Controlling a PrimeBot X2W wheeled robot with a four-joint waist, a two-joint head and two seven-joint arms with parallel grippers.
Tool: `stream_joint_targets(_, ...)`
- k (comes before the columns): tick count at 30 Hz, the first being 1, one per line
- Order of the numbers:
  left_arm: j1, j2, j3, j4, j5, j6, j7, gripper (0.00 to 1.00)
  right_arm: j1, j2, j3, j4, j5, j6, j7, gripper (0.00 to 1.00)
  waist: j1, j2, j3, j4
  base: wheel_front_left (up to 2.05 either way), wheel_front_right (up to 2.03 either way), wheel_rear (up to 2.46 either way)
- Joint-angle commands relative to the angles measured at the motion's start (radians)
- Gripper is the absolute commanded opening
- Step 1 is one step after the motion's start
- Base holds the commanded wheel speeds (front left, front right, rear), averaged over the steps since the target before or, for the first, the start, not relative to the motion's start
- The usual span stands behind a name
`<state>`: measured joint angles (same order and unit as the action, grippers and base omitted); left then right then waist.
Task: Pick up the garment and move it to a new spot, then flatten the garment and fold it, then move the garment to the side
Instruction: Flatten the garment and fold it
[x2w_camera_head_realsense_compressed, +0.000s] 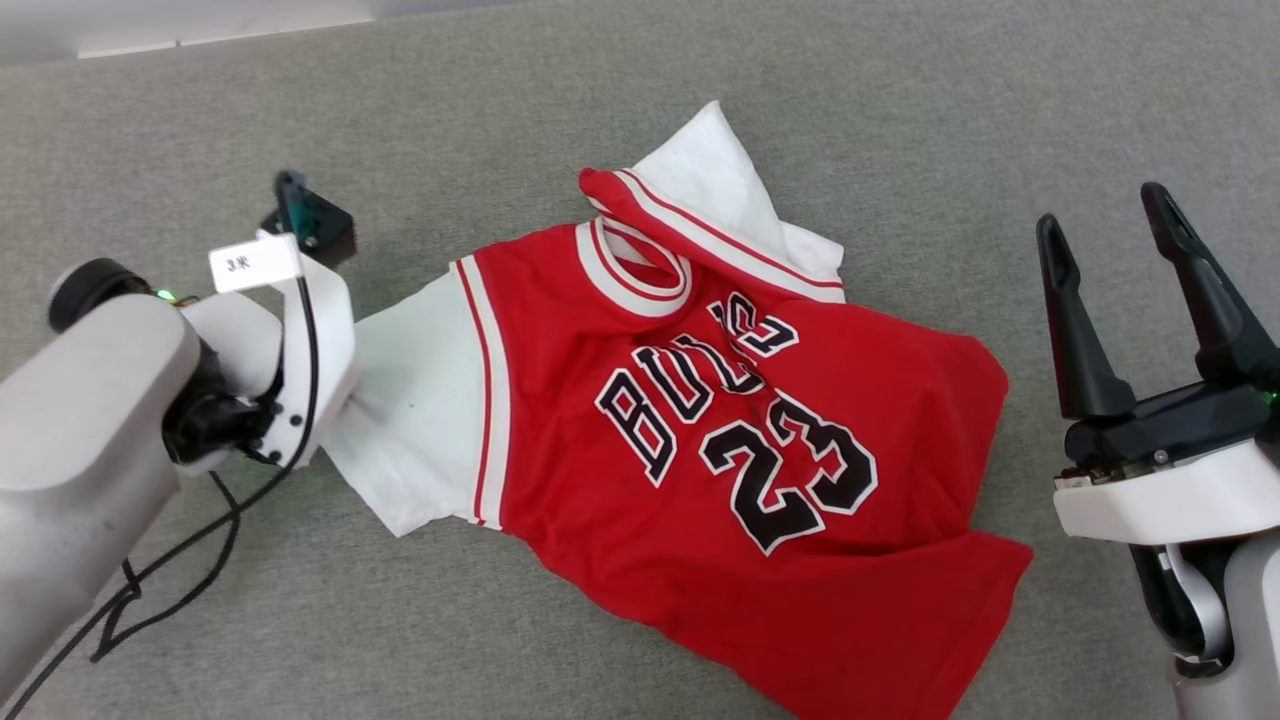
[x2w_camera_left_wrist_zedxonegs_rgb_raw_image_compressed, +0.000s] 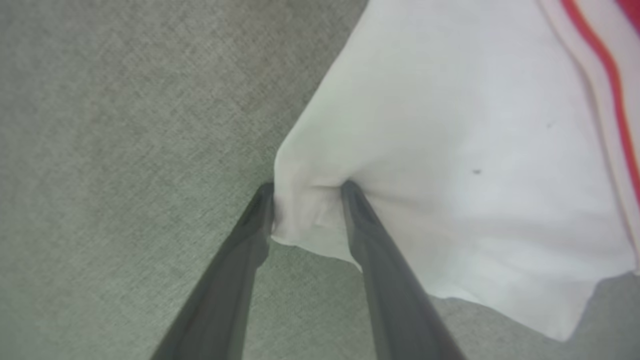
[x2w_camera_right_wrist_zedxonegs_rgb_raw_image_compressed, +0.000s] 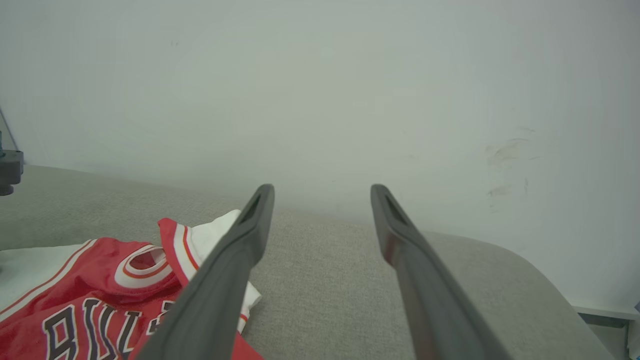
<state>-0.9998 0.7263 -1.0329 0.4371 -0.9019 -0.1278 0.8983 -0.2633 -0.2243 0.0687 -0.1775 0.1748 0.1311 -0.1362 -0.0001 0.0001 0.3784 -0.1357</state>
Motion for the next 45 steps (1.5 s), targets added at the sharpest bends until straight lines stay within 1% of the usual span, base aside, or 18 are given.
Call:
stream_joint_targets(1,0.039,-0.012,-0.035,0.014,-0.004,-0.002,-0.01,0.0,-0.008,-0.003,-0.004,0.003,-0.003,0.0,0.001,1.0,0.0001,-0.0001,-0.009,0.011,0.0,0.0,0.0)
stream_joint_targets(6,0.018,0.03,-0.033,0.012,-0.044,-0.001,-0.101,0.0,0.015,-0.005,-0.03,0.003,-0.004,0.0,0.009,1.0,0.0001,-0.0001,-0.039,0.052,0.0,0.0,0.0)
stream_joint_targets(13,0.075,0.107,-0.036,0.047,-0.101,-0.001,-0.147,0.0,0.047,0.002,-0.053,0.002,0.001,-0.001,0.013,1.0,0.0001,-0.0001,-0.065,0.083,0.0,0.0,0.0)
stream_joint_targets(16,0.107,0.12,-0.043,0.078,-0.114,-0.001,-0.161,0.0,0.054,0.003,-0.058,0.008,0.003,-0.001,0.017,1.0,0.0001,-0.0001,-0.07,0.088,0.0,0.0,0.0)
stream_joint_targets(20,0.128,0.111,-0.044,0.112,-0.119,-0.001,-0.194,0.0,0.059,-0.001,-0.059,0.015,0.005,0.0,0.022,1.0,0.0001,-0.0001,-0.085,0.094,0.0,0.0,0.0)
stream_joint_targets(21,0.121,0.107,-0.042,0.115,-0.113,-0.001,-0.212,0.65,0.06,-0.003,-0.059,0.015,0.005,0.0,0.025,1.0,0.0001,-0.0001,-0.089,0.095,0.0,0.0,0.0)
stream_joint_targets(22,0.112,0.101,-0.039,0.116,-0.112,-0.001,-0.225,1.0,0.062,-0.005,-0.06,0.016,0.006,-0.001,0.027,1.0,0.0001,-0.0001,-0.094,0.098,0.0,0.0,0.0)
stream_joint_targets(26,0.062,0.094,-0.024,0.105,-0.108,-0.001,-0.261,1.0,0.07,-0.007,-0.068,0.015,0.009,-0.001,0.028,1.0,0.0001,-0.0001,-0.112,0.109,0.0,0.0,0.0)
stream_joint_targets(29,0.019,0.101,-0.011,0.092,-0.111,-0.001,-0.259,1.0,0.076,-0.006,-0.07,0.012,0.01,-0.001,0.029,1.0,0.0001,-0.0001,-0.119,0.112,0.0,0.0,0.0)
stream_joint_targets(34,-0.036,0.12,-0.023,0.056,-0.13,-0.001,-0.181,1.0,0.074,-0.006,-0.06,0.007,0.015,-0.001,0.03,1.0,0.0001,-0.0001,-0.114,0.104,0.0,0.0,0.0)
stream_joint_targets(39,-0.04,0.129,-0.047,0.052,-0.149,0.001,-0.099,1.0,0.064,-0.008,-0.056,0.001,0.015,-0.001,0.033,1.0,0.0001,-0.0001,-0.09,0.086,0.0,0.0,0.0)
stream_joint_targets(43,-0.002,0.12,-0.063,0.073,-0.161,0.005,-0.082,1.0,0.049,-0.01,-0.055,0.001,0.016,-0.001,0.035,1.0,0.0001,-0.0001,-0.064,0.071,0.0,0.0,0.0)
stream_joint_targets(45,0.014,0.109,-0.069,0.083,-0.166,0.008,-0.092,1.0,0.04,-0.014,-0.055,0.002,0.017,-0.001,0.032,1.0,0.0001,-0.0001,-0.051,0.066,0.0,0.0,0.0)
